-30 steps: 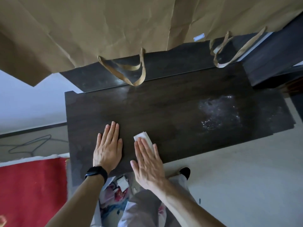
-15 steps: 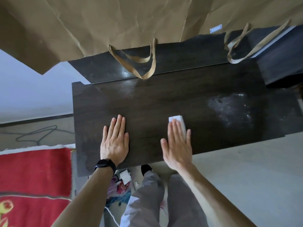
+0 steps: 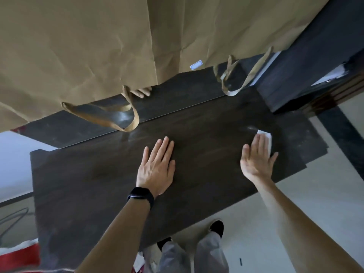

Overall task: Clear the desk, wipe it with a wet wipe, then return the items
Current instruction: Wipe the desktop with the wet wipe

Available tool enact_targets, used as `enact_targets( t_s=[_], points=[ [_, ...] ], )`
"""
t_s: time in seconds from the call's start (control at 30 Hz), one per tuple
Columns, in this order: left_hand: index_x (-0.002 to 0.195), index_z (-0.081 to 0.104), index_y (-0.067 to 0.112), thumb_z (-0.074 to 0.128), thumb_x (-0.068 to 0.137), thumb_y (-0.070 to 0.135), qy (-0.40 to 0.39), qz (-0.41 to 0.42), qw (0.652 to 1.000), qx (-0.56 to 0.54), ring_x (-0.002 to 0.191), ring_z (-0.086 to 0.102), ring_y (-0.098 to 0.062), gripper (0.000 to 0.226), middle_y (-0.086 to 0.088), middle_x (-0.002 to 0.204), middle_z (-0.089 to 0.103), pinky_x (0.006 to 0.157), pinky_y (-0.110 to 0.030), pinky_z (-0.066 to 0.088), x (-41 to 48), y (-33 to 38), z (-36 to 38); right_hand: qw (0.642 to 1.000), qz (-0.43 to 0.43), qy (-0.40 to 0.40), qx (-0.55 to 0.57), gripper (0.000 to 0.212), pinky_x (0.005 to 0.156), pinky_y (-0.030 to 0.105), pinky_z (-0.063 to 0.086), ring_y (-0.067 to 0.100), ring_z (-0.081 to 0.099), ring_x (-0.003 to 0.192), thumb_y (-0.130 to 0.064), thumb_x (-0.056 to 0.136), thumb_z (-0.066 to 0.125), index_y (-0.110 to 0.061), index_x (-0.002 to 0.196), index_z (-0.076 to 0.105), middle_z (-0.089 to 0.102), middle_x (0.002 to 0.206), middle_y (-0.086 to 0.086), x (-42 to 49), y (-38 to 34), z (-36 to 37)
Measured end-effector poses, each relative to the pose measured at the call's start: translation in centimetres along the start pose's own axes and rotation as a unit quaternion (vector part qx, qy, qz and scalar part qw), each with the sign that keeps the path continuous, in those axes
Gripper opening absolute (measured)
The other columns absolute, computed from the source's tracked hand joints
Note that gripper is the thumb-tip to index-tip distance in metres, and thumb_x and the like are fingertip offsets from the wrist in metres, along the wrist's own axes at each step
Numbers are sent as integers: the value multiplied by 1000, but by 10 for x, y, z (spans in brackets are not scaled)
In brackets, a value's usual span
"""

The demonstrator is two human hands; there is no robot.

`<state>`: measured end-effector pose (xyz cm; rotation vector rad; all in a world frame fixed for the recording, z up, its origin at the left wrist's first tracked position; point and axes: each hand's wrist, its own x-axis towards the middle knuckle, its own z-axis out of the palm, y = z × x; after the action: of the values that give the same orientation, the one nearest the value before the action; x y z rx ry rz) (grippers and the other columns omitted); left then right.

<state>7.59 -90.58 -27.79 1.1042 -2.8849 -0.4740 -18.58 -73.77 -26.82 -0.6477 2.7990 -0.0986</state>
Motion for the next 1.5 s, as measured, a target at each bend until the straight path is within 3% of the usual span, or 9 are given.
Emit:
enact_targets(
  t_s=[0.13,0.27,0.37,0.63,0.7,0.9,1.0,1.23,1.5],
  points=[
    [159,17,22,21,101,43,-13,15,1000,-3,154,7,-15,62,6,167,9,124,-50,13,33,37,15,1000,22,-1,10,63,119,57,0,16,-10,149,-47,101,4,-15,154,-2,-6,163,2,-14,6,-3],
    [159,17,24,19,101,43,-6,6,1000,7,153,4,-11,61,8,167,10,125,-48,11,36,37,23,981,-193,1,-1,61,120,51,-5,12,-18,147,-47,102,3,-16,155,-1,-10,162,-2,-55,-67,21],
    [159,16,24,15,100,42,-13,3,1000,10,153,2,-9,61,9,167,8,124,-48,12,35,37,22,967,-254,-12,-4,61,120,54,2,10,-18,147,-45,103,12,-14,155,4,-8,163,-2,-67,-86,31],
    [160,10,27,17,101,43,-29,-15,999,16,153,-3,-6,61,13,167,3,125,-46,7,38,41,20,995,86,15,51,62,119,57,0,9,-16,147,-47,100,2,-20,155,-3,-10,163,-5,-18,67,5],
    [160,9,28,18,101,43,-24,-19,999,12,153,-3,-6,61,13,166,2,125,-46,6,39,42,20,992,113,27,51,64,119,57,1,13,-10,149,-48,99,1,-17,155,0,-6,163,-1,-16,63,5],
    [159,9,29,16,101,44,-18,-15,1000,18,152,-7,-4,61,14,166,1,125,-44,6,39,41,22,970,-242,2,19,62,120,54,2,12,-10,149,-47,102,13,-13,155,11,0,163,0,-58,-72,28],
    [159,14,31,20,101,43,-5,-19,1000,11,153,-4,-4,59,14,166,6,125,-44,8,37,40,22,962,-273,3,20,61,118,57,6,10,-12,148,-45,103,14,-14,155,11,1,163,-1,-14,-105,25],
    [159,14,31,21,101,43,-13,-14,1000,5,153,0,-7,60,16,166,5,126,-44,6,40,40,20,995,-98,-8,28,62,118,54,-7,11,-16,147,-48,99,2,-19,154,-4,-11,162,-4,90,-62,-7],
    [159,16,30,21,100,44,-11,-15,1000,-10,154,5,-11,61,12,166,10,125,-45,8,38,41,16,983,169,14,70,67,120,51,2,18,-10,149,-49,100,9,-11,153,-9,-11,163,7,19,66,-18]
  ],
)
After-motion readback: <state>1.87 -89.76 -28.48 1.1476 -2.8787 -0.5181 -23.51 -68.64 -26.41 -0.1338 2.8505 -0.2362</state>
